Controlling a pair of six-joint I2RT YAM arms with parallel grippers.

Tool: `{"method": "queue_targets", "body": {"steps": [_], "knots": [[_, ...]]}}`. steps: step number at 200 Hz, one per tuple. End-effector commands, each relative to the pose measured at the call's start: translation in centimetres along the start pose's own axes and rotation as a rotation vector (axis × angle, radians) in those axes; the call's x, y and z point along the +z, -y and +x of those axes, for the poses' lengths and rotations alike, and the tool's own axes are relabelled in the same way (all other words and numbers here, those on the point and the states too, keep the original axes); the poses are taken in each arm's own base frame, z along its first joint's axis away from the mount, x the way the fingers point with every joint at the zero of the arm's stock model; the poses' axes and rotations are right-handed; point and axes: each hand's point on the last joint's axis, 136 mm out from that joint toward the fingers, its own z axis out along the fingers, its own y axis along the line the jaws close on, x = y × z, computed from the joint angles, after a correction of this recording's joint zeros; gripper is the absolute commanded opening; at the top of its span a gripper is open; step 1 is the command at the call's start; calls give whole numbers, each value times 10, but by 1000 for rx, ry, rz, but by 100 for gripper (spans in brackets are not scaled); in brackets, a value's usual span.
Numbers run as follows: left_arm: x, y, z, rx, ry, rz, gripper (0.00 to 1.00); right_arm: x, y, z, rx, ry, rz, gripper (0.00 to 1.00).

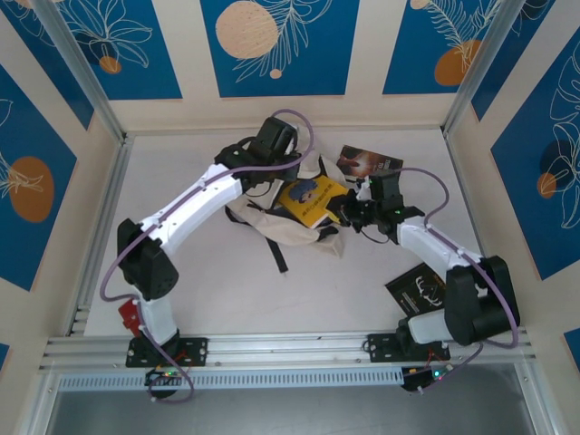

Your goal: Pack books, pencil case, and school supplies into a backpack

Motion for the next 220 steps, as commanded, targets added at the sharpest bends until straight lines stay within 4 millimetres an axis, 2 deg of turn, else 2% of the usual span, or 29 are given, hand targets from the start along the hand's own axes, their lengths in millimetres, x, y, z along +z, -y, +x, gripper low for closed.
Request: {"method": "queue_targets", "body": {"steps": [1, 38, 80, 114, 157, 190, 220], "knots": [[-42, 1, -34, -36, 143, 40, 0, 12, -43, -21, -73, 99, -89, 0], [-57, 1, -40, -45, 179, 62, 0, 60, -26, -20, 2, 116, -8, 0], [-62, -1, -38, -46, 188, 66, 0, 94, -16, -26, 64, 155, 25, 0], [-56, -3, -30, -50, 164, 60, 0, 117, -30, -28, 86, 124, -14, 1], [-51, -5, -24, -62, 144, 58, 0, 151, -31, -25, 129, 66, -24, 4], [-48, -14, -18, -71, 128, 37, 0, 160, -43, -15, 85, -11, -38, 21], [-43, -33, -12, -106, 107, 2, 0, 146, -37, -4, 74, -31, -11, 41]]}}
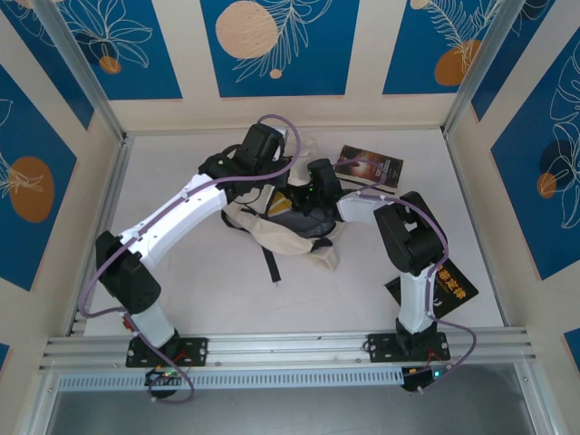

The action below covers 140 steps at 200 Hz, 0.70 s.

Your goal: Pack books, pencil case, and school supplies into a backpack

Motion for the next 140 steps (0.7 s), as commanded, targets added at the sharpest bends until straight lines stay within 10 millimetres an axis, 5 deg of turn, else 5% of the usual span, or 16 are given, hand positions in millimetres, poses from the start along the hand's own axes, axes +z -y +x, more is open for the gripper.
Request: {"method": "queue_targets", "body": {"steps": [1, 33, 84, 140], "knots": [[-19, -14, -21, -64, 75, 5, 0, -13, -9, 16, -34, -46, -7, 42], [-12, -33, -15, -81, 59, -36, 0, -40, 4, 37, -96, -72, 47, 55], [-9, -63, -3, -97, 37, -113, 0, -84, 33, 65, -209, -73, 136, 55], [-31, -124, 17, -125, 39, -280, 0, -145, 26, 39, -331, 128, 192, 61]]}}
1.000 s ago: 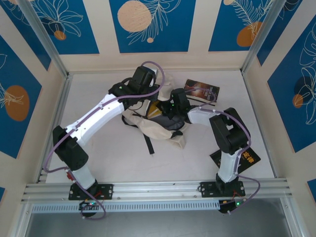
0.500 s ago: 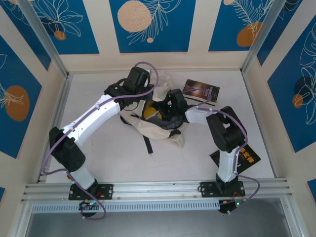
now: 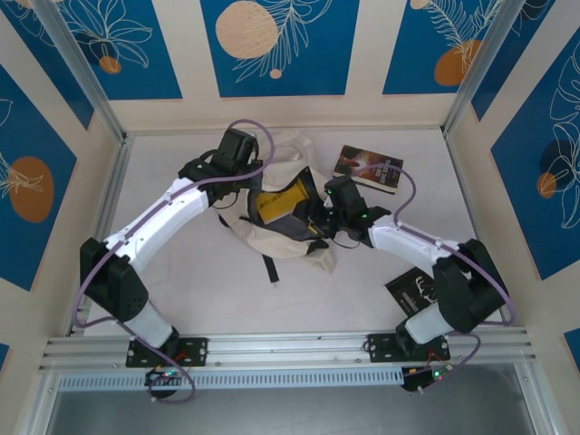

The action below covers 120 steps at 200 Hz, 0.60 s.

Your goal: Pack books, pencil case, and school supplies into a backpack

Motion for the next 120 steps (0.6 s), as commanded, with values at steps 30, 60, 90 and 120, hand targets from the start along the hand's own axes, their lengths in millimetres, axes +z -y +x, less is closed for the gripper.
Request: {"method": "queue_targets", "body": {"steps": [30, 60, 90, 120], "knots": [[-34, -80, 0, -96, 57, -158, 0, -29, 11, -37, -47, 131, 77, 64], [-34, -66, 17, -110, 19, -40, 0, -22, 21, -69, -27, 148, 130, 65], [-30, -44, 38, -139, -57, 94, 44, -16, 37, -114, -18, 187, 228, 65], [-34, -43, 49, -175, -73, 116, 85, -7, 64, -167, 21, 240, 314, 65]]}}
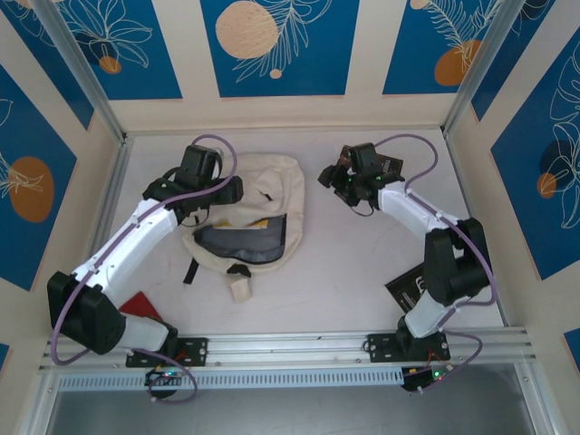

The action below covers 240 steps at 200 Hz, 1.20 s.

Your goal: Pack books, pencil case, and school supplies into a backpack

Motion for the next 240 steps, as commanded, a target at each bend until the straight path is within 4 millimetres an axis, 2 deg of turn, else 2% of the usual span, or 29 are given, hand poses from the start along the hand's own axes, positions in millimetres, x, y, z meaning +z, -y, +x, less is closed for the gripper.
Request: {"method": "queue_targets", "body": {"steps": [1, 30, 53, 82, 104, 137, 168, 205, 240], "knots": [[-11, 9, 5, -39, -2, 76, 85, 14, 22, -35, -10, 40, 98, 65], [-16, 2, 7, -52, 11, 52, 97, 45, 33, -75, 21, 47, 132, 65], [-16, -1, 10, -57, 8, 44, 99, 68, 35, -100, 34, 46, 142, 65], [-14, -2, 15, -62, -4, 45, 99, 97, 41, -115, 47, 9, 165, 64], [-11, -4, 16, -69, -11, 37, 99, 111, 45, -113, 57, -24, 182, 64], [-8, -3, 15, -82, -10, 35, 99, 123, 50, -92, 63, -96, 192, 64], [-6, -2, 14, -83, -14, 38, 99, 123, 55, -56, 38, -208, 206, 61], [-2, -3, 14, -101, -14, 25, 99, 98, 63, 0, -19, -335, 236, 61], [7, 2, 20, -105, -46, 46, 99, 57, 72, 53, -56, -420, 202, 61]]}}
